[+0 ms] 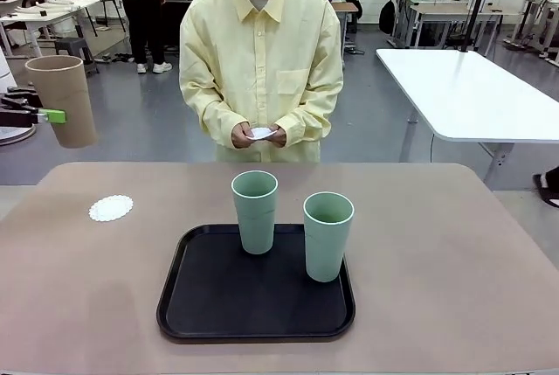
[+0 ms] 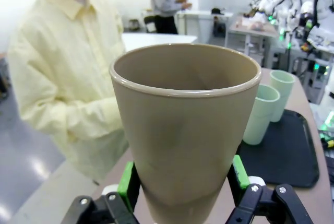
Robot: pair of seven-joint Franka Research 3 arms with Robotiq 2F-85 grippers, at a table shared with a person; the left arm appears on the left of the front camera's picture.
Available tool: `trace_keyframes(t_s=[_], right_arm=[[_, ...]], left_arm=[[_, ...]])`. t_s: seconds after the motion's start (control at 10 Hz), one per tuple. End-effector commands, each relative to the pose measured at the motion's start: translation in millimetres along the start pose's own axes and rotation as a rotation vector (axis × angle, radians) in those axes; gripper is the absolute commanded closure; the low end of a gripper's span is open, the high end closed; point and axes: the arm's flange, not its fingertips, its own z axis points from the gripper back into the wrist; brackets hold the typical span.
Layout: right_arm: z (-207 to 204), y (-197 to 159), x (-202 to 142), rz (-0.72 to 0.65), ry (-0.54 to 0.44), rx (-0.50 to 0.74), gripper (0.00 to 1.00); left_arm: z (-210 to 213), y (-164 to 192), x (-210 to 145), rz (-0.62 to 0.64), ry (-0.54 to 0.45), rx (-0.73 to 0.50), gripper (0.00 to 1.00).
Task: Place coasters on the table and set cups on them.
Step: Pick up one Reusable plastic cup and place it on a coaster set by the human.
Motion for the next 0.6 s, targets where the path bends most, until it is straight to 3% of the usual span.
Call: trace_keyframes(t_s=[0.0, 0.5], right_arm=[[1, -1, 1, 0.017, -0.004, 0.015, 0.0], [1, -1, 1, 0.017, -0.004, 0.015, 0.0]], left_arm=[[2, 21, -14, 0.009, -0.039, -0.034, 0.16], [-3, 47, -80, 0.023, -0.045, -0.083, 0.16]])
